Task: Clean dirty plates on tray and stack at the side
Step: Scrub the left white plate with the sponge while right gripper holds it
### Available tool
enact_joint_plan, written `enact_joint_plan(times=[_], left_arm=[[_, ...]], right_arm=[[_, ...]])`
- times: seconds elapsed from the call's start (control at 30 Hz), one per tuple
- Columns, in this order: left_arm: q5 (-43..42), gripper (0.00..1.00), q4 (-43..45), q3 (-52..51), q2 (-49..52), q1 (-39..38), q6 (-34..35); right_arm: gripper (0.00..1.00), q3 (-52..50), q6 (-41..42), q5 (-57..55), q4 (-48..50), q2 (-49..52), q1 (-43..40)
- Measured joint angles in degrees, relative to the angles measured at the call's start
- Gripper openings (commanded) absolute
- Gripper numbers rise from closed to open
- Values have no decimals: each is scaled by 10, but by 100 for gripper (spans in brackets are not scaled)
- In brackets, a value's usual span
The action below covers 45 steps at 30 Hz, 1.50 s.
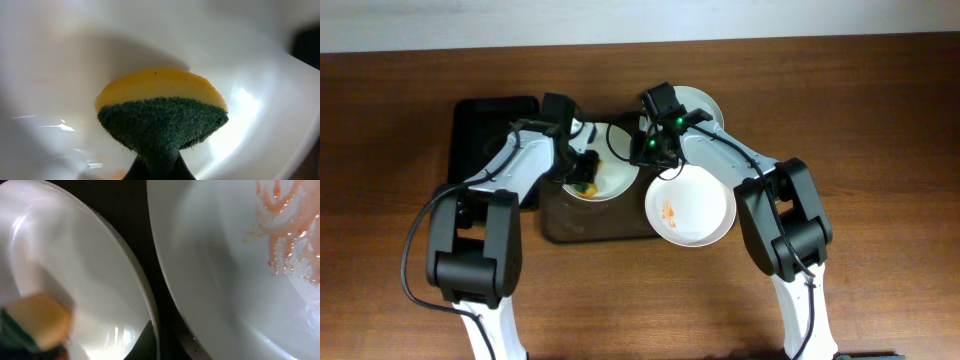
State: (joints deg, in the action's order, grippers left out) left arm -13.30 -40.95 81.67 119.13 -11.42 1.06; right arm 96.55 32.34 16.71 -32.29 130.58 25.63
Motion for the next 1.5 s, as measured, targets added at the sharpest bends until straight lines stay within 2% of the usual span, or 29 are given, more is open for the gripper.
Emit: enact_joint_plan(times=[0.1,0.2,0.33,0.4,0.5,0.57,0.63,0.7,0.83,0.9,1.0,1.13,1.3,1.4,1.5], left_arm=[[-54,1,39,-8,3,-14,-17],[-46,1,114,-13,8,-15,-22],[38,1,183,-16,13,-15,-21],[113,1,202,-16,14,-15,-10],[218,1,202,-16,14,-15,23],[244,1,171,-15,14,-16,33],[231,1,127,-7,12,-16,33],[179,1,54,0,4,-12,33],[23,1,-37,8,0,-10,33],[-26,1,-48,8,2,-10,33],[-64,1,-16,8,8,-7,35],[-22,1,97,7,15,11,61],[66,1,154,7,21,15,61],[100,1,134,10,21,14,61],[99,1,44,23,17,14,64]], right_arm=[[4,0,0,0,0,0,0],[4,0,0,0,-2,0,0],[4,0,0,0,-2,0,0],[4,0,0,0,-2,0,0],[4,0,0,0,-2,0,0],[4,0,0,1,-2,0,0],[4,0,0,2,-2,0,0],[4,0,0,3,-2,0,0],[4,0,0,7,-5,0,-1],[4,0,0,12,-13,0,-1],[4,2,-1,20,-29,0,-2],[4,4,0,30,-46,0,-2],[4,4,0,33,-47,0,-2],[4,4,0,33,-47,0,-2],[4,4,0,33,-47,0,-2]])
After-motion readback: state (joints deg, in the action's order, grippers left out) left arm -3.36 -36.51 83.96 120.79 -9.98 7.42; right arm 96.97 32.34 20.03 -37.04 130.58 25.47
